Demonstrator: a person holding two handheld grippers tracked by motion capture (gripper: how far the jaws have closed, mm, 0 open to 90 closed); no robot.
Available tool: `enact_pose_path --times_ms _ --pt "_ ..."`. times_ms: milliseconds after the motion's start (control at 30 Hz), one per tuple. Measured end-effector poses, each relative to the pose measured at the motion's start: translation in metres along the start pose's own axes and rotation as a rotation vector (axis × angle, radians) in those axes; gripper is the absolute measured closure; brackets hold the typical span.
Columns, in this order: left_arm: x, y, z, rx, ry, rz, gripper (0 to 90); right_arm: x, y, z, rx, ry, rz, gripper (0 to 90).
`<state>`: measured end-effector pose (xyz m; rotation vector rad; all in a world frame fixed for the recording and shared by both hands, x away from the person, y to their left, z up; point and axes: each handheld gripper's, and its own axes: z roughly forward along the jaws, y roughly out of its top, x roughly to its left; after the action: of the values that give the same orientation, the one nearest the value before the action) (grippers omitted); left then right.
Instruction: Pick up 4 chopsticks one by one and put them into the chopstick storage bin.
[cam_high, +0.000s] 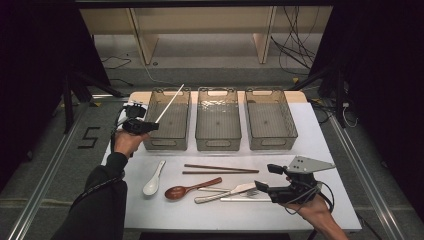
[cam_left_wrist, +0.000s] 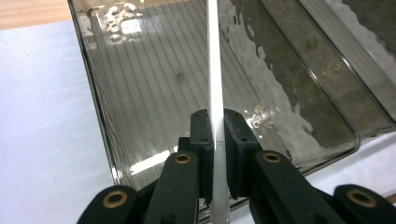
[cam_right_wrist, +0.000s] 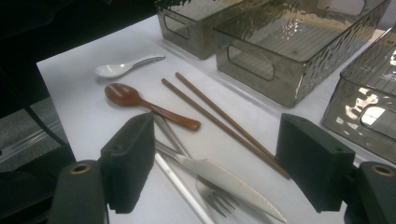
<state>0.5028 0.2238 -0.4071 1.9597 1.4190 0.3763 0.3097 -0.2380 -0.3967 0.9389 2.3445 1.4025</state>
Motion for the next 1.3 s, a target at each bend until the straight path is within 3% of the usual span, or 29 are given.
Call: enact_pose_path --times_ms 133,267,300,367,400,467,533,633,733,867,1000,1200,1300 --pt "0.001 0.001 0.004 0.013 0.005 -0.004 82.8 0.000 0.000 0.000 -0.003 0.005 -0.006 29.2" --pt "0.002 0.002 0.005 0.017 -0.004 -0.036 81.3 0.000 0.000 0.000 -0.004 0.007 -0.004 29.6" --pt "0.002 0.003 0.004 0.006 0.001 -0.044 79.1 0.000 0.000 0.000 -0.002 0.009 -0.001 30.1" --pt "0.001 0.006 0.001 -0.002 0.019 -0.055 63.1 0.000 0.000 0.000 0.000 0.013 0.001 30.1" --pt "-0.001 0.006 0.000 -0.014 0.012 -0.054 60.7 0.001 0.000 0.000 0.000 0.014 -0.003 30.1" --pt "-0.006 0.005 -0.004 -0.013 -0.011 -0.023 57.7 0.001 0.001 0.000 -0.003 0.016 -0.004 30.0" --pt "-0.014 0.004 -0.009 -0.007 -0.033 -0.008 49.2 0.001 0.001 0.000 -0.002 0.016 -0.006 30.1" --pt "-0.024 -0.003 -0.022 -0.046 -0.125 -0.009 36.7 0.001 0.000 0.001 0.010 0.020 -0.010 30.0" --pt "-0.035 -0.011 -0.032 -0.067 -0.180 0.038 28.8 0.001 0.000 0.003 0.026 0.029 -0.017 29.7" --pt "-0.048 -0.019 -0.048 -0.109 -0.234 0.107 24.7 0.001 -0.001 0.006 0.065 0.033 -0.025 29.7" --pt "-0.063 -0.028 -0.060 -0.139 -0.260 0.174 22.3 0.002 -0.001 0.011 0.119 0.035 -0.047 29.6" --pt "-0.077 -0.047 -0.061 -0.133 -0.301 0.201 18.9 0.003 -0.001 0.018 0.229 0.037 -0.099 30.5" --pt "-0.083 -0.054 -0.061 -0.137 -0.294 0.222 18.2 0.005 0.000 0.022 0.258 0.035 -0.116 31.5"
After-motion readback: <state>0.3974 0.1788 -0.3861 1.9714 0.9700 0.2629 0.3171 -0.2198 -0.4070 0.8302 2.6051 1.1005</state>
